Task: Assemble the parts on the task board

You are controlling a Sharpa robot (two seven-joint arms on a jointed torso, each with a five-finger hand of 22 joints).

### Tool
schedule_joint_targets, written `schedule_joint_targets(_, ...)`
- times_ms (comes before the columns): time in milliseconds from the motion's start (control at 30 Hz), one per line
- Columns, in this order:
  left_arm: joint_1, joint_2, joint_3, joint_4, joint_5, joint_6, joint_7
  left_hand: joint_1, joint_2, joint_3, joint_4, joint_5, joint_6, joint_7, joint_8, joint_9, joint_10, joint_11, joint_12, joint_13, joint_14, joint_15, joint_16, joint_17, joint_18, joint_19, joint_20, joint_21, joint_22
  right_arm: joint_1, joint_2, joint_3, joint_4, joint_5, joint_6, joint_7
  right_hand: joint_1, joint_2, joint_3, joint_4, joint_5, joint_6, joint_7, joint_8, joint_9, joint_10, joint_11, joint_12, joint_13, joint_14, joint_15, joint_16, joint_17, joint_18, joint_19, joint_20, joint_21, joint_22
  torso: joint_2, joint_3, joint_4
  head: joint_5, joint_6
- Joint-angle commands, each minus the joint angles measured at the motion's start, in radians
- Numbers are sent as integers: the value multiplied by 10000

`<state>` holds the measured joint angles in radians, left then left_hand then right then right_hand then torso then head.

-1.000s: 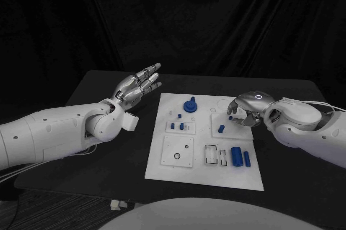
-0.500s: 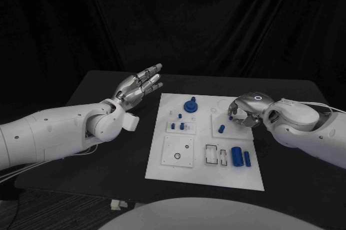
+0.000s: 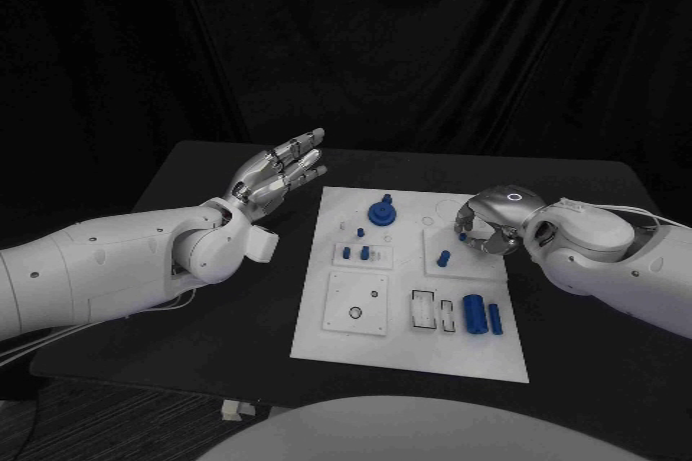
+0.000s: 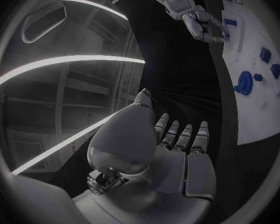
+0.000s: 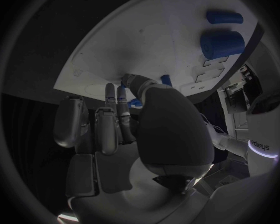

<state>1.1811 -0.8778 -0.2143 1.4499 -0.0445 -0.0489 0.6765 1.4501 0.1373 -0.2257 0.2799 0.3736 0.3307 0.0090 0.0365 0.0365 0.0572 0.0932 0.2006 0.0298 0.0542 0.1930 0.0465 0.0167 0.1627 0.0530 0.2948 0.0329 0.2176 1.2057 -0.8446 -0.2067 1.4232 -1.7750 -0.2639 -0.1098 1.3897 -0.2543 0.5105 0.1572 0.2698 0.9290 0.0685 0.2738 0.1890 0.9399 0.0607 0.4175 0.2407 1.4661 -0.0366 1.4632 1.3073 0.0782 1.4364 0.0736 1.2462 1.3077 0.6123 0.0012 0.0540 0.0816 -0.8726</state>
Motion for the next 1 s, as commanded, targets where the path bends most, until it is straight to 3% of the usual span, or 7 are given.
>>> schedule_joint_targets(33,-13,29,11,12,57,193,553,114,5,-20,-15,60,58,17,18,12,40,75,63,18,38,64,76,16,57,104,-3,40,14,-52,25,6,-66,152,-320,254,6,110,70,-16,46,72,19,34,14,84,-6,63,16,552,-17,-37,821,-56,-47,-27,-24,1666,-6,-1,-1,-20,0)
schedule_joint_targets(600,-20,46,10,-37,-291,226,505,283,24,-13,-75,145,257,221,50,35,100,87,129,27,80,95,119,24,4,144,-1,47,-6,-129,141,6,-245,698,-707,722,13,237,118,-183,-306,449,210,152,253,730,-168,424,106,559,-45,-28,822,-75,-13,-71,20,1690,-4,-2,0,27,0)
schedule_joint_targets(800,-25,64,10,-61,-300,263,471,324,41,-11,-87,189,344,282,64,44,123,83,159,31,97,105,137,28,-15,164,1,54,12,-144,140,6,-273,792,-791,793,162,315,196,-330,-88,700,270,269,389,924,-211,453,91,551,-26,-43,794,-77,-7,-51,30,1697,-3,0,0,22,0)
schedule_joint_targets(1000,-29,75,10,-71,-302,355,408,450,77,-13,-140,272,676,552,122,77,165,-9,193,37,107,129,154,29,-77,215,2,65,15,-148,87,6,-259,850,-1016,901,304,381,263,-468,31,888,313,361,503,1170,-248,475,73,536,-4,-68,752,-75,-16,-32,15,1695,-9,-1,-2,78,0)
